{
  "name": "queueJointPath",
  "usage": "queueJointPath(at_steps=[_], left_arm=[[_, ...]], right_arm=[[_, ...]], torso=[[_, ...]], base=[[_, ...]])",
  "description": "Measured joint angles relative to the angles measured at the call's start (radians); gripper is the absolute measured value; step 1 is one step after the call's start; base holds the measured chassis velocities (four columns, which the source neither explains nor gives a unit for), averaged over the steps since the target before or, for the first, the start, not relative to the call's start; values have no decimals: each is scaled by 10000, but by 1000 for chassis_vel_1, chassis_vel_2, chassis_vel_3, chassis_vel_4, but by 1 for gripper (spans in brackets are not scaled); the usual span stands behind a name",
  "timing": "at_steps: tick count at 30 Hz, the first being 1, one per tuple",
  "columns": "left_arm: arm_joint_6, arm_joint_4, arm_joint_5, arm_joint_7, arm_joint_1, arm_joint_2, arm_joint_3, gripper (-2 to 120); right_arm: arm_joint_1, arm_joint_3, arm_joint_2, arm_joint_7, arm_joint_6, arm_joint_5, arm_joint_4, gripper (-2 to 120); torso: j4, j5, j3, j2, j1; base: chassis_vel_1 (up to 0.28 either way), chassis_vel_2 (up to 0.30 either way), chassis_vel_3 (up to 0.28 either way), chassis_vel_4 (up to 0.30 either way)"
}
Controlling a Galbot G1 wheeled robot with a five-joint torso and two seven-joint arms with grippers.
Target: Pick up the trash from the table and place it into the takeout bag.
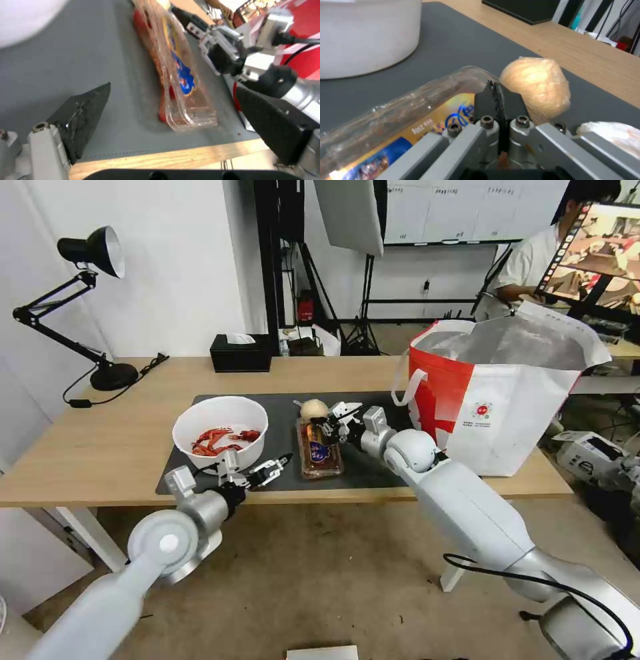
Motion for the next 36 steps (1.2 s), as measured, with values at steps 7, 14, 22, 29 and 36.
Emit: queueJointPath(at_steps=[7, 14, 22, 29, 36], left_arm=[[48, 467, -2, -129, -631, -235, 554, 100], [42, 840, -20, -158, -1225, -428, 986, 100], [2, 1392, -55, -267, -1839, -656, 1417, 100], [23, 1492, -90, -265, -2020, -730, 1708, 100], [223, 1521, -265, -273, -2211, -747, 1837, 100]], right_arm=[[-74, 29, -85, -4, -11, -3, 21, 0], [-167, 84, -89, -8, -13, -2, 55, 0], [-272, 190, -83, -10, -16, -37, 60, 0], [-267, 197, -69, 4, -16, -36, 85, 0], [-241, 197, -86, 34, -21, -11, 129, 0]], torso=[[0, -1, 0, 0, 0], [0, -1, 0, 0, 0], [-1, -1, 0, -1, 0], [0, -2, 0, 0, 0], [0, -2, 0, 0, 0]], base=[[0, 0, 0, 0], [0, 0, 0, 0], [0, 0, 0, 0], [0, 0, 0, 0], [0, 0, 0, 0]])
